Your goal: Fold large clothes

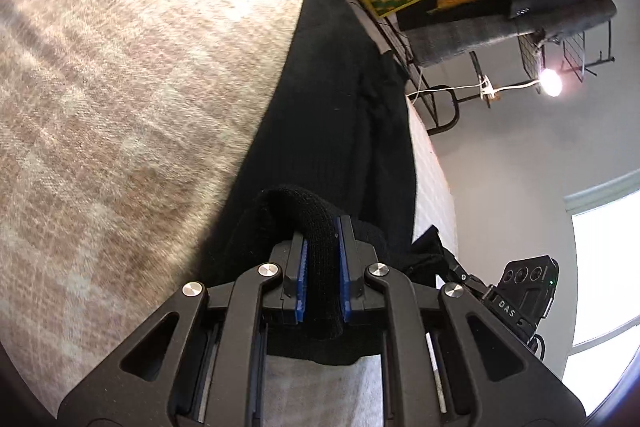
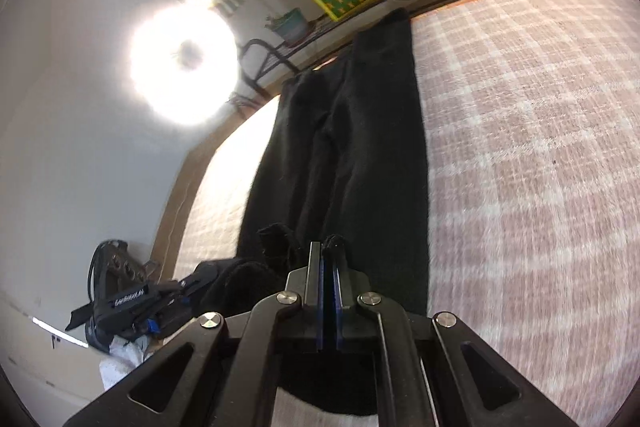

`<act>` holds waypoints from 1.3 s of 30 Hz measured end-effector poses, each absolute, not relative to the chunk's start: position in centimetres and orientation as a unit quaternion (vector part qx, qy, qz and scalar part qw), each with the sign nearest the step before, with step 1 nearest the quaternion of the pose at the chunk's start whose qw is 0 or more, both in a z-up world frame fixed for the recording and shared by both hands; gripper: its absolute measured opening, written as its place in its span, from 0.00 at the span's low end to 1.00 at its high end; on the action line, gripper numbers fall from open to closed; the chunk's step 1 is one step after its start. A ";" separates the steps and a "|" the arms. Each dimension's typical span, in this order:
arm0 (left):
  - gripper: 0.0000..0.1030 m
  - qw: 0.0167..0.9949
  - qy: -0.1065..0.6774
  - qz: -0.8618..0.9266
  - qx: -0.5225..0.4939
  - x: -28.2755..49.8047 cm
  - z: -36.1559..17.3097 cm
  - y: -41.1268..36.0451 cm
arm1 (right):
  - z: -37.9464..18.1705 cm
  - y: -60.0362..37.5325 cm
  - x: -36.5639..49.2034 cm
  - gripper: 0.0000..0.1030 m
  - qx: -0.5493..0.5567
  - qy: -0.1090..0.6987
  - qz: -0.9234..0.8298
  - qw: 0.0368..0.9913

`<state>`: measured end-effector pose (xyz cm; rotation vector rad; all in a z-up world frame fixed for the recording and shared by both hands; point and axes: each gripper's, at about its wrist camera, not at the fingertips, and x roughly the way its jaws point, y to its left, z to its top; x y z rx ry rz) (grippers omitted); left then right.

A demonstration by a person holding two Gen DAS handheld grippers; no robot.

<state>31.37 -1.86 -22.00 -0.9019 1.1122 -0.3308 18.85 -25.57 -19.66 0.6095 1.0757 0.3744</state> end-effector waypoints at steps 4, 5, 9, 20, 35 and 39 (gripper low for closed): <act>0.11 0.742 0.513 -0.149 -0.405 31.8 -22.4 -2.0 | -20.8 -25.4 19.8 0.01 0.268 0.517 0.150 0.799; 0.11 0.744 0.514 -0.148 -0.401 31.8 -22.4 -2.2 | -21.1 -25.3 20.0 0.01 0.265 0.522 0.146 0.798; 0.22 0.741 0.522 -0.144 -0.398 31.9 -22.2 -2.4 | -20.6 -25.1 19.8 0.21 0.244 0.522 0.157 0.802; 0.59 0.763 0.494 -0.151 -0.387 30.7 -20.2 0.5 | -19.2 -27.2 17.1 0.39 0.231 0.511 0.200 0.804; 0.15 0.791 0.521 -0.153 -0.281 30.8 -22.0 -3.3 | -20.3 -24.0 17.1 0.06 0.171 0.521 0.231 0.804; 0.12 0.792 0.506 -0.160 -0.303 30.7 -21.4 -2.3 | -18.4 -23.4 16.8 0.03 0.121 0.496 0.212 0.833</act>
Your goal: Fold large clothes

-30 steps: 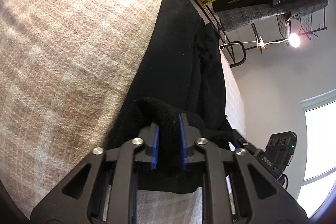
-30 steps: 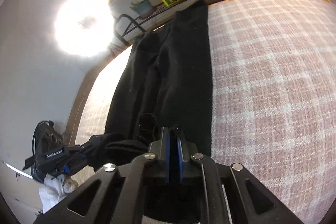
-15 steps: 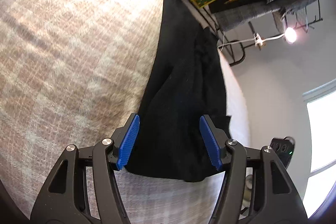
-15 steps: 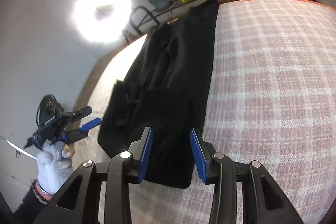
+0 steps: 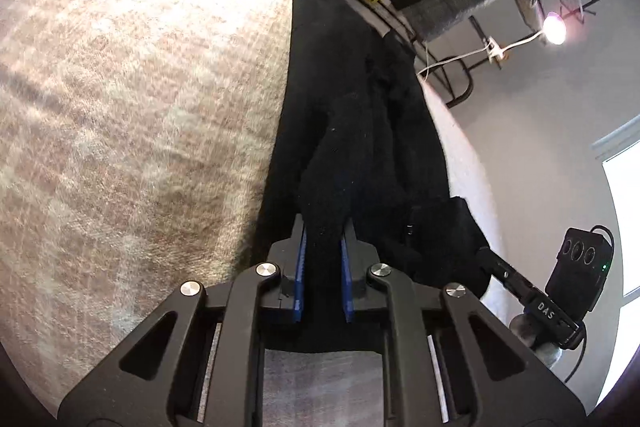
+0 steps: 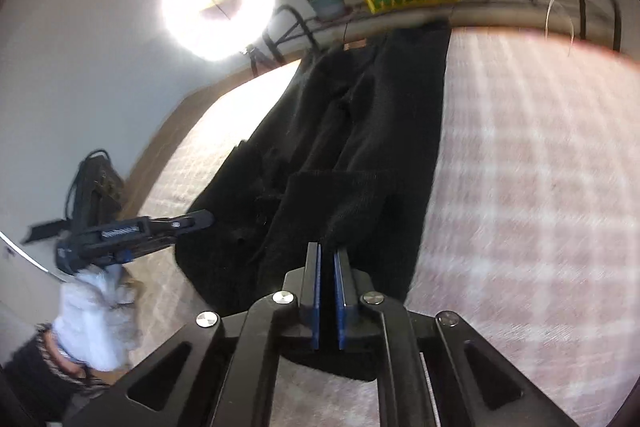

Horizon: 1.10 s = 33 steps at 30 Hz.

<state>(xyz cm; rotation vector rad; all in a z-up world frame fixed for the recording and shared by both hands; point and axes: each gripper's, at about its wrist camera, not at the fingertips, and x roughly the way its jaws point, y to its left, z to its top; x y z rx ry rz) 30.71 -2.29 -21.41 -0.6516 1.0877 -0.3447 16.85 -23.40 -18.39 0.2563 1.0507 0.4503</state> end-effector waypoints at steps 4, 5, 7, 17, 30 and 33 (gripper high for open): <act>0.12 0.794 0.516 -0.142 -0.288 30.7 -22.4 -2.4 | -19.1 -24.6 18.0 0.00 0.101 0.499 0.173 0.843; 0.13 0.793 0.519 -0.137 -0.288 30.6 -22.7 -2.6 | -19.8 -24.7 18.2 0.00 0.095 0.508 0.165 0.840; 0.13 0.794 0.517 -0.134 -0.292 30.5 -22.6 -2.6 | -21.0 -24.5 18.3 0.00 0.088 0.522 0.163 0.833; 0.50 0.831 0.471 -0.132 -0.264 33.0 -19.2 -3.6 | -19.3 -26.2 19.4 0.38 0.167 0.493 0.182 0.834; 0.10 0.844 0.463 -0.125 -0.239 35.1 -20.3 -4.0 | -19.4 -23.8 21.3 0.00 0.091 0.483 0.182 0.851; 0.10 0.842 0.470 -0.109 -0.242 35.4 -21.6 -3.2 | -19.5 -24.8 21.9 0.00 0.094 0.476 0.159 0.860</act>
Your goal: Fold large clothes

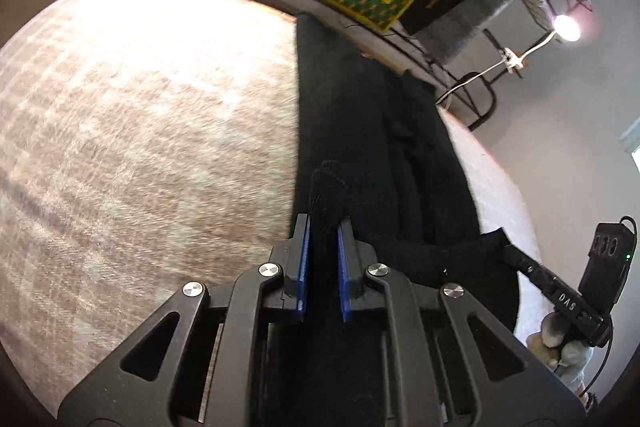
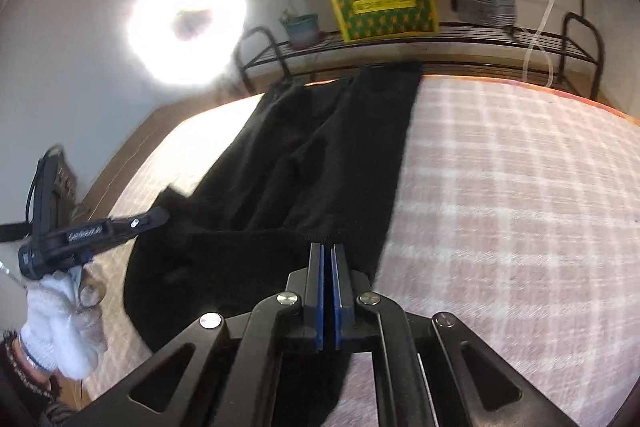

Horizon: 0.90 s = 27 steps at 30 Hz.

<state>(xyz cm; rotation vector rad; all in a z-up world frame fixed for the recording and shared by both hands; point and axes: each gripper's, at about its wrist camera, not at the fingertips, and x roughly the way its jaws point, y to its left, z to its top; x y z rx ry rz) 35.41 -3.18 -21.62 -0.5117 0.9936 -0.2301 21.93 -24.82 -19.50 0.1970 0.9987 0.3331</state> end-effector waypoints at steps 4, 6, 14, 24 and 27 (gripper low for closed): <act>0.10 0.850 0.467 -0.098 -0.223 35.9 -22.7 -4.0 | -21.9 -24.1 22.5 0.00 0.049 0.498 0.140 0.854; 0.11 0.851 0.467 -0.094 -0.218 36.0 -22.7 -4.1 | -22.4 -23.3 22.4 0.00 0.014 0.500 0.136 0.855; 0.16 0.874 0.438 -0.112 -0.180 32.4 -18.1 -4.6 | -18.2 -24.9 19.7 0.15 0.049 0.476 0.149 0.865; 0.16 0.831 0.503 -0.206 -0.117 28.5 -21.6 -12.1 | -19.0 -21.8 15.6 0.19 0.019 0.489 0.201 0.849; 0.16 0.838 0.497 -0.198 -0.111 28.7 -22.7 -12.1 | -21.3 -21.9 16.2 0.20 0.007 0.517 0.178 0.837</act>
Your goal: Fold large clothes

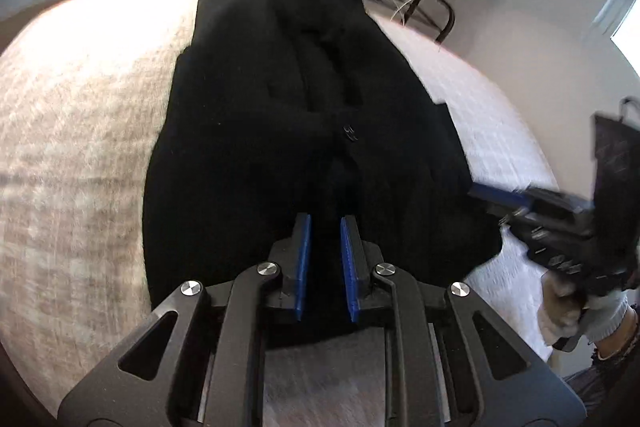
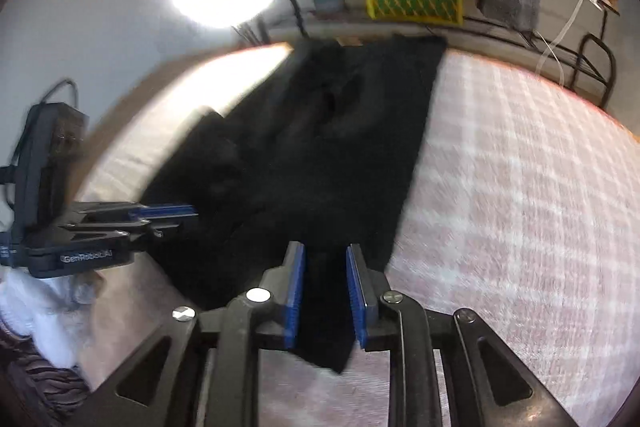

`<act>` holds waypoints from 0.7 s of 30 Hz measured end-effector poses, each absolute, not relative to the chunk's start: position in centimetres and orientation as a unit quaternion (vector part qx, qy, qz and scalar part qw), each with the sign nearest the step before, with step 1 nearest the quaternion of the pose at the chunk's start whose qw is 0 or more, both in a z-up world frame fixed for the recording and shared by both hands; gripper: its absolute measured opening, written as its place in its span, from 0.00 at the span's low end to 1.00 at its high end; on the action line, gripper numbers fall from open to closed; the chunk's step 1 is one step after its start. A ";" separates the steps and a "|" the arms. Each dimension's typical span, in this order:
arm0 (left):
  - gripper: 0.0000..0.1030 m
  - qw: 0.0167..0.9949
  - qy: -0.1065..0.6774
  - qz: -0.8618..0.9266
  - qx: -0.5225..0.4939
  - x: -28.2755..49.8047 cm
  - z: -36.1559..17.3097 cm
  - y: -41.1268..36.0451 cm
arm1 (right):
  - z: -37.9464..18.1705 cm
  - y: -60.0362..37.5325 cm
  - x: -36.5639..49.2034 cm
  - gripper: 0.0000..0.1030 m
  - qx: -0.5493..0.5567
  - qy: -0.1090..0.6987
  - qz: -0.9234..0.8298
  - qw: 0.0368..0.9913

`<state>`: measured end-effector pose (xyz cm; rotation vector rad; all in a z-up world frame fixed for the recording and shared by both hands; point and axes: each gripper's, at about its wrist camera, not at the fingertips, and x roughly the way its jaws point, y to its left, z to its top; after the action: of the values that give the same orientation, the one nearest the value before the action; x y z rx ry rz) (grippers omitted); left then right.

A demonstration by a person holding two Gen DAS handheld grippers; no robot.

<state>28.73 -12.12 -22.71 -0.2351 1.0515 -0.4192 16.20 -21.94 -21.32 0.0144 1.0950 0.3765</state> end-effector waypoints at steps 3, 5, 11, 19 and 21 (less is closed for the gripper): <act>0.16 0.835 0.503 -0.196 -0.105 28.8 -22.1 -12.1 | -22.2 -22.5 16.0 0.20 0.025 0.519 0.177 0.836; 0.16 0.838 0.501 -0.196 -0.093 28.8 -21.4 -12.0 | -21.7 -22.7 16.0 0.20 0.031 0.522 0.180 0.834; 0.16 0.859 0.465 -0.187 -0.104 30.0 -17.2 -8.6 | -17.6 -24.4 16.1 0.27 0.070 0.492 0.202 0.844; 0.28 0.881 0.427 -0.166 -0.120 38.2 -12.4 -5.0 | -11.7 -27.7 20.3 0.28 0.054 0.448 0.188 0.872; 0.39 0.882 0.424 -0.159 -0.133 40.3 -12.8 -4.2 | -11.1 -28.8 22.7 0.36 0.065 0.446 0.184 0.874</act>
<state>40.31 -4.18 -12.75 -0.2763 0.8833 -0.3305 22.67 -28.79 -11.09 0.1363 0.9307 0.3850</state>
